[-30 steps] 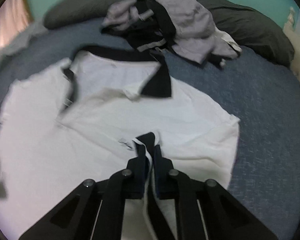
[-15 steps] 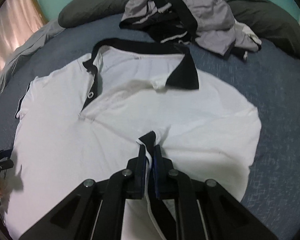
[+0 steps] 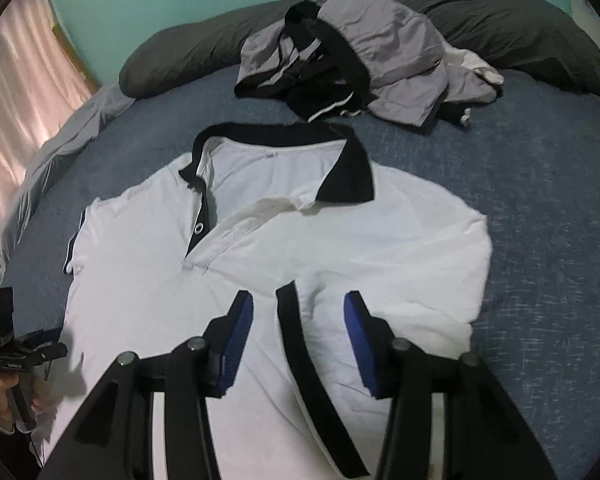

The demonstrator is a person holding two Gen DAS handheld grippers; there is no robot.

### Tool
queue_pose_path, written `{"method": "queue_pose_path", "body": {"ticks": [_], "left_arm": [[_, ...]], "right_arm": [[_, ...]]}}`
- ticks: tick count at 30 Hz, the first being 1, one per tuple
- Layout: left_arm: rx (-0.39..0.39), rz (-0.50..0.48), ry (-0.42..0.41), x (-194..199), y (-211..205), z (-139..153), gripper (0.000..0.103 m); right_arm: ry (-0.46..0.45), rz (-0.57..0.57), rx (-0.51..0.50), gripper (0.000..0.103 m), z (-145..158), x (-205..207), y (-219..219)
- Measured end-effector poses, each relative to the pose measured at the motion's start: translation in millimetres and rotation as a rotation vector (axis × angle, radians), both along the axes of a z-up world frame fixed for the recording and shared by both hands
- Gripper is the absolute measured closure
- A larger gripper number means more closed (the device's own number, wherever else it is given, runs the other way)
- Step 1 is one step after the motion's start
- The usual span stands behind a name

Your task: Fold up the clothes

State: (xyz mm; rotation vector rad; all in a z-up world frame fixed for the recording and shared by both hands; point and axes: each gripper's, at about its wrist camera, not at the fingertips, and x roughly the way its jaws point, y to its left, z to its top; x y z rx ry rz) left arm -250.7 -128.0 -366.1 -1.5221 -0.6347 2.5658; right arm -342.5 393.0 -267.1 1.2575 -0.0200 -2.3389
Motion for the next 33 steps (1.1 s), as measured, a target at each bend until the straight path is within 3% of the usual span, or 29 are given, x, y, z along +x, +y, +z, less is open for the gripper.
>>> {"method": "queue_pose_path", "body": {"ticks": [4,6,9,16,25,33], "left_arm": [[0.001,0.0,0.0,1,0,0,0.0],[0.002,0.001,0.0,1,0,1,0.0],[0.003,0.001,0.0,1,1,1,0.0],[-0.002,-0.001,0.0,1,1,1,0.0],[-0.005,0.001,0.0,1,2,1,0.0],[-0.009,0.0,0.002,3,2,0,0.0]], "right_arm": [[0.0,-0.062,0.018,0.057,-3,6,15],[-0.002,-0.101,0.035,0.072,-6,12,24],[-0.013,-0.172,0.028,0.085,-8,22,40],[-0.068,-0.291,-0.035,0.086,-18,49,67],[-0.155,-0.361,-0.017,0.086,-49,72,81],[-0.057,-0.405,-0.054,0.086,-26,78,94]]}}
